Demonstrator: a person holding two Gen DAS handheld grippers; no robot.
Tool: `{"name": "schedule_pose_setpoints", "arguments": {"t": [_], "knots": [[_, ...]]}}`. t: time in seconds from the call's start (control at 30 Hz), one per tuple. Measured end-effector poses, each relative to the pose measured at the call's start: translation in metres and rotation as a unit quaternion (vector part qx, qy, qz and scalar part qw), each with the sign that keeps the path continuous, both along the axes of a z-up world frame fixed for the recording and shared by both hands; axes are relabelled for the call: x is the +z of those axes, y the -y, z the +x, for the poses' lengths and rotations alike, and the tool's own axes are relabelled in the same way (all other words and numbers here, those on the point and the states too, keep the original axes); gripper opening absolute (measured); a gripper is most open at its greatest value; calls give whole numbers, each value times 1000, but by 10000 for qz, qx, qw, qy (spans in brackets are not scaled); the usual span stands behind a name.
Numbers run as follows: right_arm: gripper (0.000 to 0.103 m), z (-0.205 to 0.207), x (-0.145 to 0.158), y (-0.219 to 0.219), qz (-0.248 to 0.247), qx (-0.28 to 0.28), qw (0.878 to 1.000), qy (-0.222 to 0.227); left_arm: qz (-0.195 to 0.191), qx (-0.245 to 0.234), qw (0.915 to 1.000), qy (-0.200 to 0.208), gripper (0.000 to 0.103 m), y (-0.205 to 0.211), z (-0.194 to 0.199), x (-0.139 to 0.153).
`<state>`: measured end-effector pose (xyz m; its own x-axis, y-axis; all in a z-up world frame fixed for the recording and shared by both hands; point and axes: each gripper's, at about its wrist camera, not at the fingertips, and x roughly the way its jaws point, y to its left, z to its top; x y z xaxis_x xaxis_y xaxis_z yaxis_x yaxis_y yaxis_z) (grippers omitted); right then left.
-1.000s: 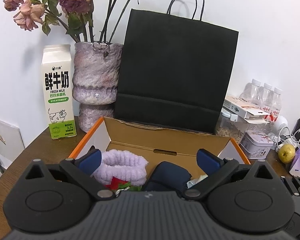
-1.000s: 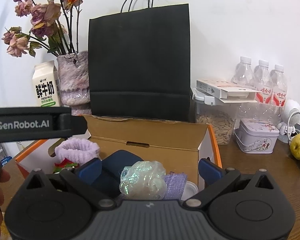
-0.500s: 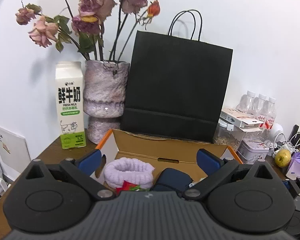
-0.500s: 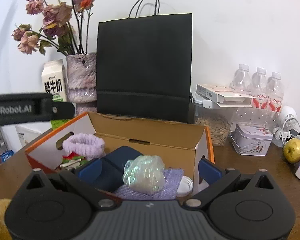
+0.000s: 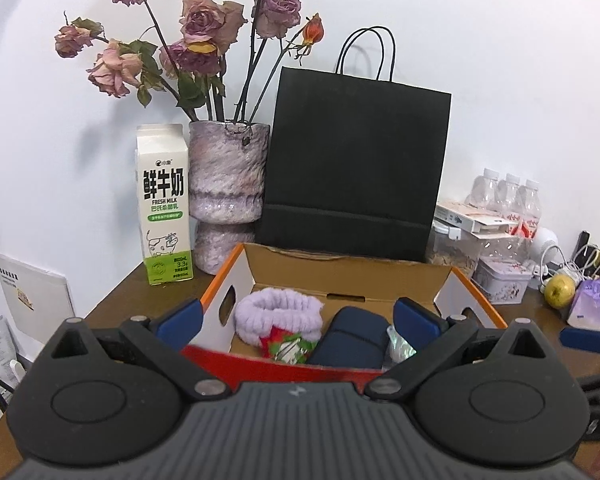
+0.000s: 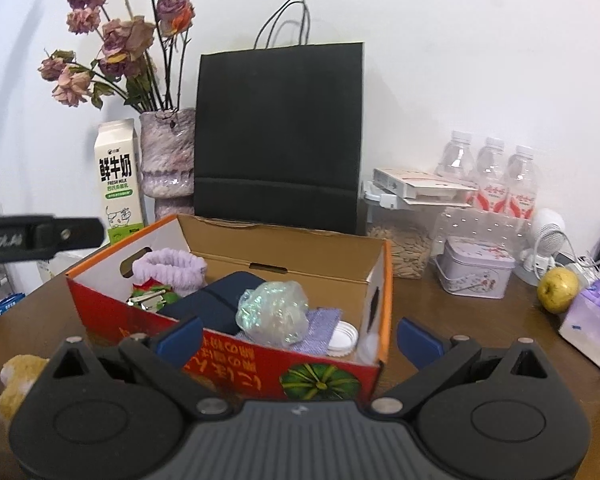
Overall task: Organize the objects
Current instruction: 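Withdraw both open tools from the red box back over the table, then close the right tool on the white cloth while the left tool grasps the sheep plush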
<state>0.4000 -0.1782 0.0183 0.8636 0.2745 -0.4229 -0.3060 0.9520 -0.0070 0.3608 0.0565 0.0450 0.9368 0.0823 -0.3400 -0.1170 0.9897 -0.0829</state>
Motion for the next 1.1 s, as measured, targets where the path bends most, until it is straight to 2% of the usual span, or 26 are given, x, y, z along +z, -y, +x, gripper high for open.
{"name": "schedule_pose_setpoints", "arguments": {"t": [0.4, 0.6, 0.83, 1.1], "knots": [[103, -43, -14, 30, -18, -213, 9998, 12, 164, -3, 9997, -177, 103, -6, -40, -24], [103, -63, -15, 48, 82, -272, 9996, 9, 237, -34, 9997, -46, 103, -2, -66, -31], [103, -86, -23, 54, 9, -231, 9997, -70, 177, -75, 9997, -172, 103, 0, -85, -39], [103, -103, -36, 64, 49, -116, 9993, -352, 107, -151, 9990, -417, 103, 1, -108, -53]]}}
